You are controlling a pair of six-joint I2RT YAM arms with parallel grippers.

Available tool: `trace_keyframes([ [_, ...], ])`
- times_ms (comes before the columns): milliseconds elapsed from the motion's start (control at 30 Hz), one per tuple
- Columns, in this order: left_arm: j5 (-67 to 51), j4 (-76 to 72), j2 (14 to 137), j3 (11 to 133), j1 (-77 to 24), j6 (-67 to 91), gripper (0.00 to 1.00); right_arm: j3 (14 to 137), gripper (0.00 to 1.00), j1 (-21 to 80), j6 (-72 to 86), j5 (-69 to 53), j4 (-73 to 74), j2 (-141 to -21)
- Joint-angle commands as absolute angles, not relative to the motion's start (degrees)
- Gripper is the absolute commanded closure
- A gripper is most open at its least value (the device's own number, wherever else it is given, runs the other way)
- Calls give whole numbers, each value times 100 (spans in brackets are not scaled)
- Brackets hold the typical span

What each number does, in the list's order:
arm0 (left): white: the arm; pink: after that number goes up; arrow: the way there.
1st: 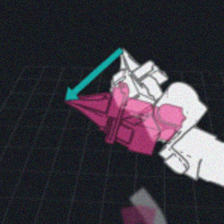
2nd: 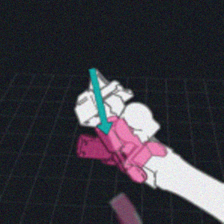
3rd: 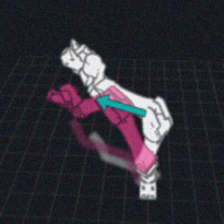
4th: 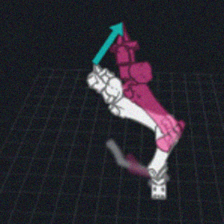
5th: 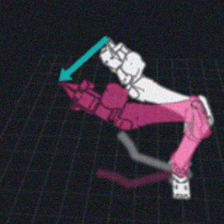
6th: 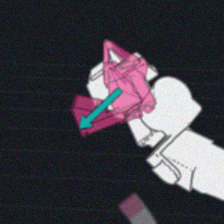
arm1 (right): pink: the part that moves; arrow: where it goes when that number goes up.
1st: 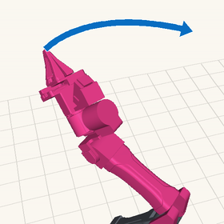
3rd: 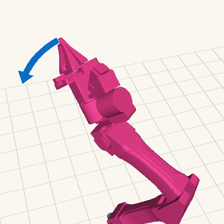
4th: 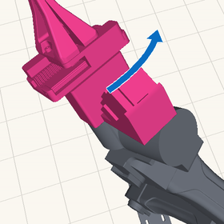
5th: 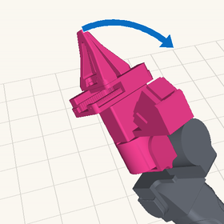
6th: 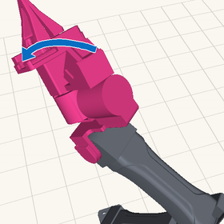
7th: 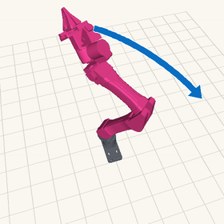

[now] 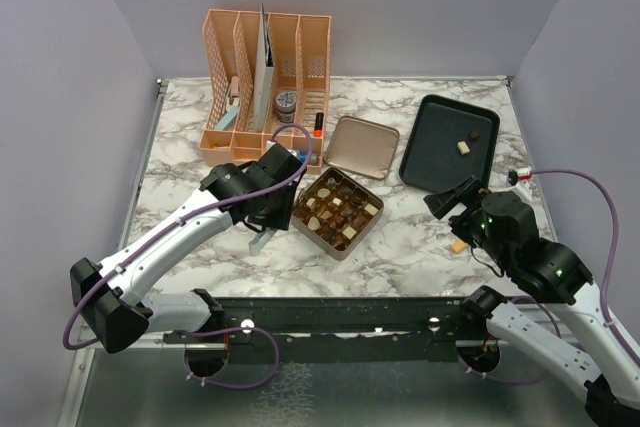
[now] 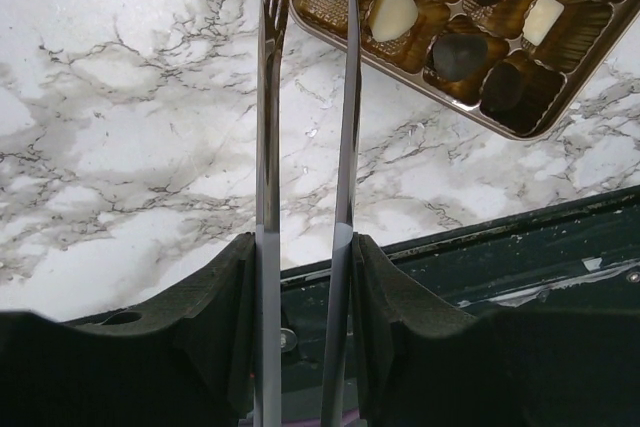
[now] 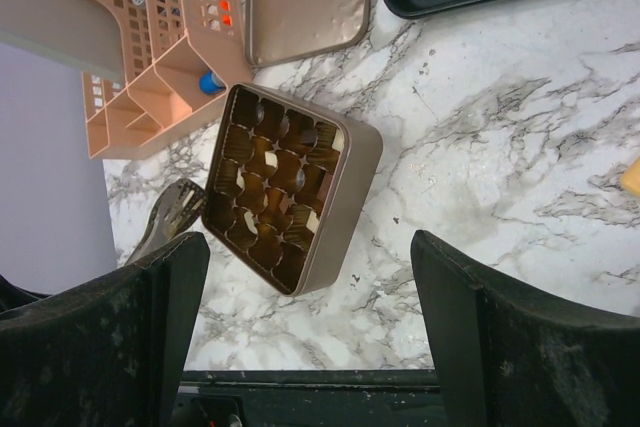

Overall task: Pack the chocolate
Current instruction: Place the fake chocolate in the packing box.

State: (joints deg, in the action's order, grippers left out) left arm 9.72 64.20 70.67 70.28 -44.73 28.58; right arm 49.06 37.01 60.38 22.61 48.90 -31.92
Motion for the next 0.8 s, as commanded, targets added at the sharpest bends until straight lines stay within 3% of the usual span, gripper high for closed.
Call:
trace_keyframes([
  [0,978,6521,6875,6979,-4456,3023,64,4818,13,3683,5977,2189,4762,-3143],
  [767,773,6592,6685,6946,-4456,3006,59,4766,13,3683,5931,2127,4643,-3234],
])
